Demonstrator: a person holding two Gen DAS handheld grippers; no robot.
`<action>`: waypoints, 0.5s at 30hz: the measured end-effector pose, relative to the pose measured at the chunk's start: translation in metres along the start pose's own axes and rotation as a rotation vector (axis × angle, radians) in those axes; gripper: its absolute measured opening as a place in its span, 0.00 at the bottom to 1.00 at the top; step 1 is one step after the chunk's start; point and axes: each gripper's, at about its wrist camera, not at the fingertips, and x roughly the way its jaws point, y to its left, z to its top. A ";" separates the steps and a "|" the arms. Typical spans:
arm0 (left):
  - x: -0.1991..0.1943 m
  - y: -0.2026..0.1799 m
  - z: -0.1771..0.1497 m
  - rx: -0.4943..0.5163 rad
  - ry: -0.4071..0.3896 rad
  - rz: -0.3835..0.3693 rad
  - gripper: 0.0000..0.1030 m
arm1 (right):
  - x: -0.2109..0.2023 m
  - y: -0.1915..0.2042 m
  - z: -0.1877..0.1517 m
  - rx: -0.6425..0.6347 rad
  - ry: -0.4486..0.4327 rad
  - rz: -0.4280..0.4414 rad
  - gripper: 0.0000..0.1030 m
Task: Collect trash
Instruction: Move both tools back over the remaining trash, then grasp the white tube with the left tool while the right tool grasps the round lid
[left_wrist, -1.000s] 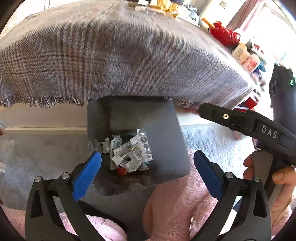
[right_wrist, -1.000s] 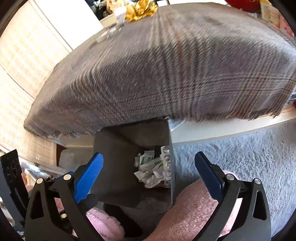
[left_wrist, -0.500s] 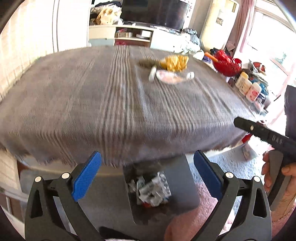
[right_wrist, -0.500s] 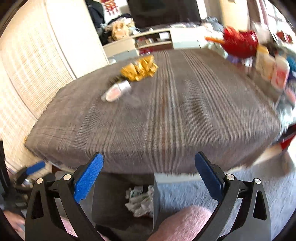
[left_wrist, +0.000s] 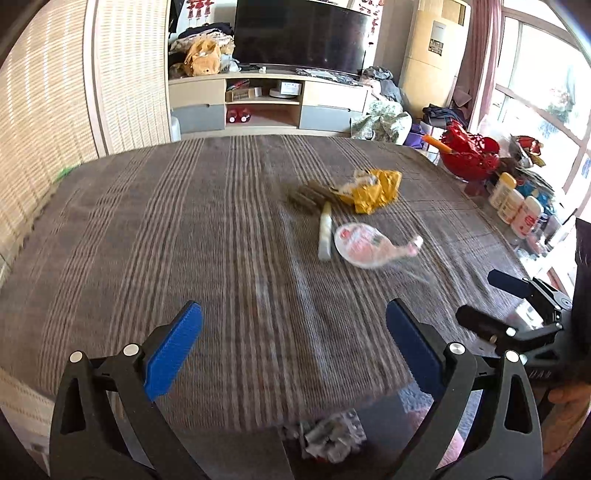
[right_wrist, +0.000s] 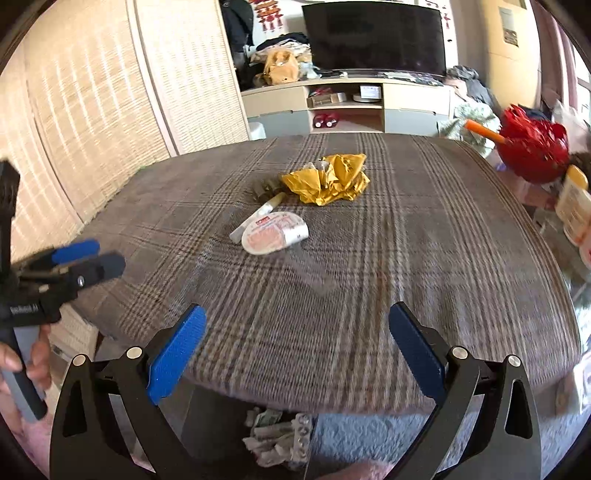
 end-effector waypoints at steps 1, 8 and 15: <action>0.005 0.000 0.003 0.006 0.003 0.002 0.87 | 0.006 0.000 0.002 -0.007 0.004 -0.001 0.95; 0.035 0.000 0.018 0.028 0.037 0.005 0.76 | 0.054 0.003 0.018 -0.056 0.063 0.013 0.75; 0.064 -0.002 0.033 0.044 0.056 -0.005 0.75 | 0.086 0.007 0.025 -0.094 0.115 -0.009 0.53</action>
